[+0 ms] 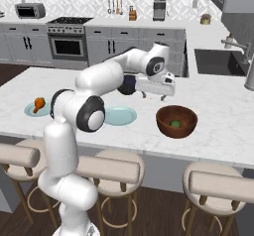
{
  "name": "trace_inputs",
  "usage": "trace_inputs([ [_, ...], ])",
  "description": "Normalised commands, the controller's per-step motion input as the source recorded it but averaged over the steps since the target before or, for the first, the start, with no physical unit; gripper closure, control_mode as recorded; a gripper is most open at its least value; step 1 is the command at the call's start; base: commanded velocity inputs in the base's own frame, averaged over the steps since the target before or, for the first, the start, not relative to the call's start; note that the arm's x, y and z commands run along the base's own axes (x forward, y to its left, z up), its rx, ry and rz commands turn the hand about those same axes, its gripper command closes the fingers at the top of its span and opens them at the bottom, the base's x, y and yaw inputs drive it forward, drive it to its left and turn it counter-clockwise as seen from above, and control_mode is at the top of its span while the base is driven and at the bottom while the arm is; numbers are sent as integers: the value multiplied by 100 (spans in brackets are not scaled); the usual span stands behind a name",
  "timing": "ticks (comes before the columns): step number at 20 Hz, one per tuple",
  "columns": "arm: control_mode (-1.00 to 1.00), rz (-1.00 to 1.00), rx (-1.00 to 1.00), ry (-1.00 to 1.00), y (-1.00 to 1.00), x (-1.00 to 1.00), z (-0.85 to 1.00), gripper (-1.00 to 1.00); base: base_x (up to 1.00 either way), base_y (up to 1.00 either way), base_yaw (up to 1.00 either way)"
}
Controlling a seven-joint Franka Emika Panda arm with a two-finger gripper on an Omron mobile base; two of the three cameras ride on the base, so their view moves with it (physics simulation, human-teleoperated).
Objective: Pick the chicken drumstick and avocado from their plates and place them in the bowl. Then put the bowl in the fridge.
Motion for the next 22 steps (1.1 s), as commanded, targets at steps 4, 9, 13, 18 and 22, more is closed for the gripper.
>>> trace_inputs([
  [4,-100,0,0,-6,100,-100,21,-100,0,0,0],
  [9,-100,-4,0,2,100,-100,13,-100,0,0,0],
  [13,-100,-32,0,15,73,-77,15,-100,0,0,0],
  [18,-100,-39,0,10,52,-54,0,-100,0,0,0],
  [22,-100,4,-4,-18,52,-100,0,-100,0,0,0],
])
